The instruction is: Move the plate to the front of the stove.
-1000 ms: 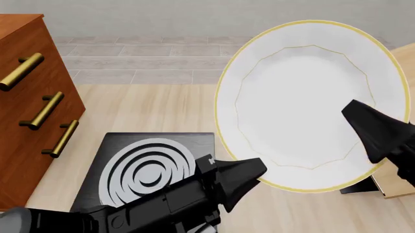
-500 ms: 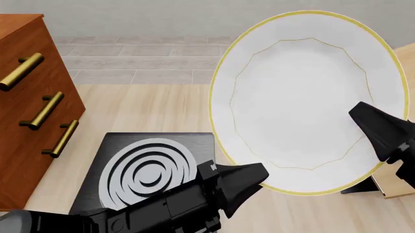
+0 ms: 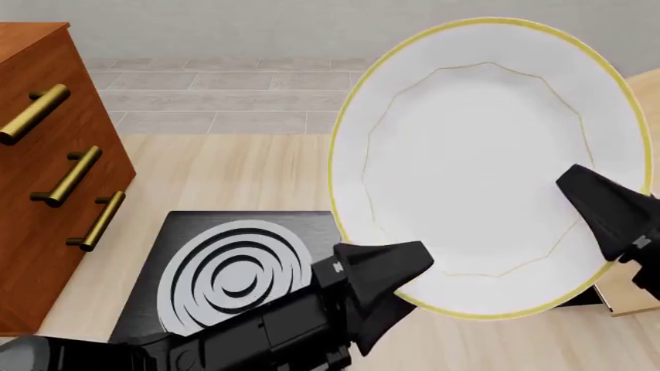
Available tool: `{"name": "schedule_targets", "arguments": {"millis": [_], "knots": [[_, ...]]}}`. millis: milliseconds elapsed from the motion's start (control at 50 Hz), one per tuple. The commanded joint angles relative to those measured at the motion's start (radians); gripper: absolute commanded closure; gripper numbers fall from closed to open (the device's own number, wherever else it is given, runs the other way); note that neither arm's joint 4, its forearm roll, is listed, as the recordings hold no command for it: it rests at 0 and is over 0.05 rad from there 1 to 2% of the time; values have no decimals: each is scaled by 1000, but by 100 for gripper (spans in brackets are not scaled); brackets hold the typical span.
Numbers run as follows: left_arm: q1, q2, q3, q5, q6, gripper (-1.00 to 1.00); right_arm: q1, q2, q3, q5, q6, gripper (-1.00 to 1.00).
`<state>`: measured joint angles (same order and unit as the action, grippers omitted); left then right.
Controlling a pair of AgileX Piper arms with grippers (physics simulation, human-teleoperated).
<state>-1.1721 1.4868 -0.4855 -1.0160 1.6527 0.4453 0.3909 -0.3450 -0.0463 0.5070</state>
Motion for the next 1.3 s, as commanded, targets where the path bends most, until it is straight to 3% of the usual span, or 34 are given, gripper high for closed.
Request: {"name": "schedule_targets", "arguments": {"millis": [20, 500, 800, 960, 1200, 1300], "knots": [[4, 0, 4, -20, 11, -100, 1, -6, 0, 1, 11, 100], [7, -47, 38, -21, -8, -100, -150, -77, -76, 90, 39, 100], [40, -153, 66, 29, -38, -100, -209, -54, -74, 65, 48, 100], [106, -277, 66, 144, -135, -100, -231, -14, -62, 22, 50, 100], [142, -371, 113, 185, -170, -100, -248, 32, -52, -21, 58, 100], [178, -473, 91, 293, -269, -100, -253, 47, -57, -27, 62, 100]]}}
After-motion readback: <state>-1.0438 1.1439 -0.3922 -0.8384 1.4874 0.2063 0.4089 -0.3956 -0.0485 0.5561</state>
